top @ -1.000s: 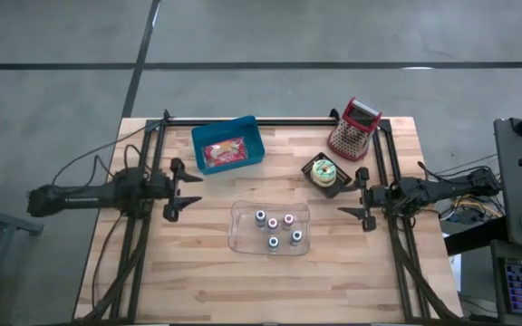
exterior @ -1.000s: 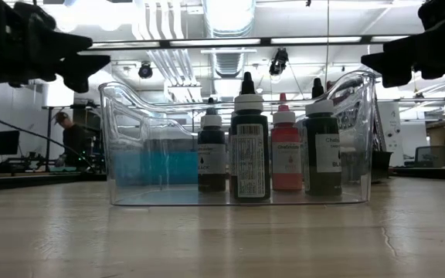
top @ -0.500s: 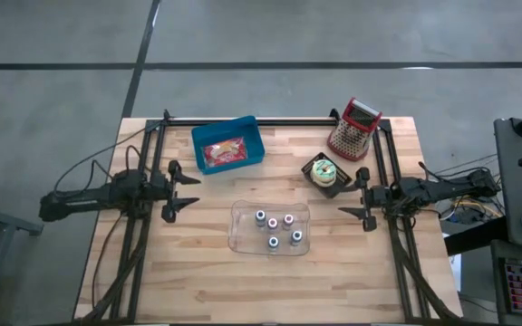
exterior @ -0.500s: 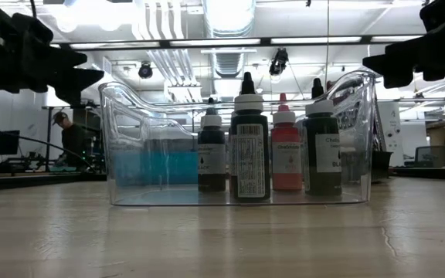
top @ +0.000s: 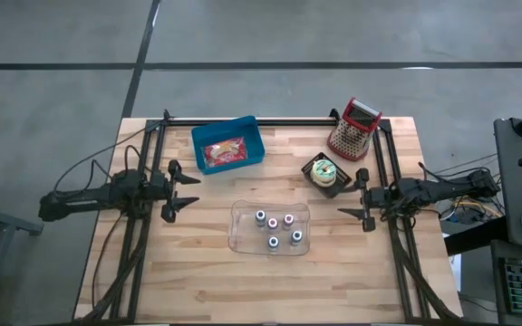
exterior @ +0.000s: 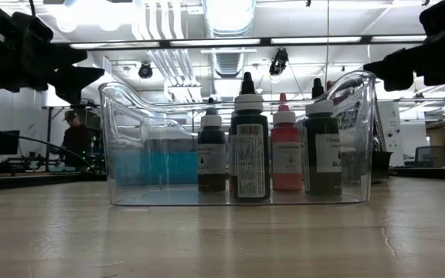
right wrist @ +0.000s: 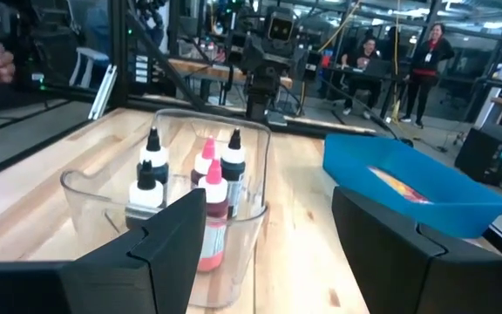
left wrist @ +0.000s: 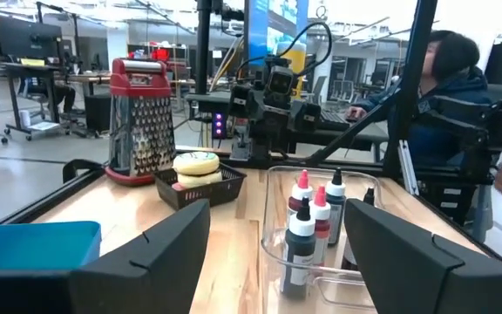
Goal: Pick & Place Food Item
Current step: Return to Home Position
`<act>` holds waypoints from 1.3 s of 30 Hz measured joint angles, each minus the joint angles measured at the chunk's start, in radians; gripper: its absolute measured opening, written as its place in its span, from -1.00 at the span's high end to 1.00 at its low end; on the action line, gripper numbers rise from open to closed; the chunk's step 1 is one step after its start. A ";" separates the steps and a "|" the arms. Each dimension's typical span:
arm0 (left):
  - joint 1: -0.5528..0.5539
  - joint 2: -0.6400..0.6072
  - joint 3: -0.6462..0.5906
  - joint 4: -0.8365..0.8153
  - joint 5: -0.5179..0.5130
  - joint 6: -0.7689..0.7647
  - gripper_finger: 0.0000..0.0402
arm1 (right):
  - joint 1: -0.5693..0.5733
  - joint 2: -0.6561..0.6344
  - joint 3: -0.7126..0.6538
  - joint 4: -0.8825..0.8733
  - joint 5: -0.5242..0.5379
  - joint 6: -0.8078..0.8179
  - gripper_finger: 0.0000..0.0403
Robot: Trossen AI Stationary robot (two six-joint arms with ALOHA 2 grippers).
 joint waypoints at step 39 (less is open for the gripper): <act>0.000 0.000 0.000 0.000 -0.002 0.001 -0.36 | 0.000 0.008 -0.001 0.000 0.001 0.019 -0.22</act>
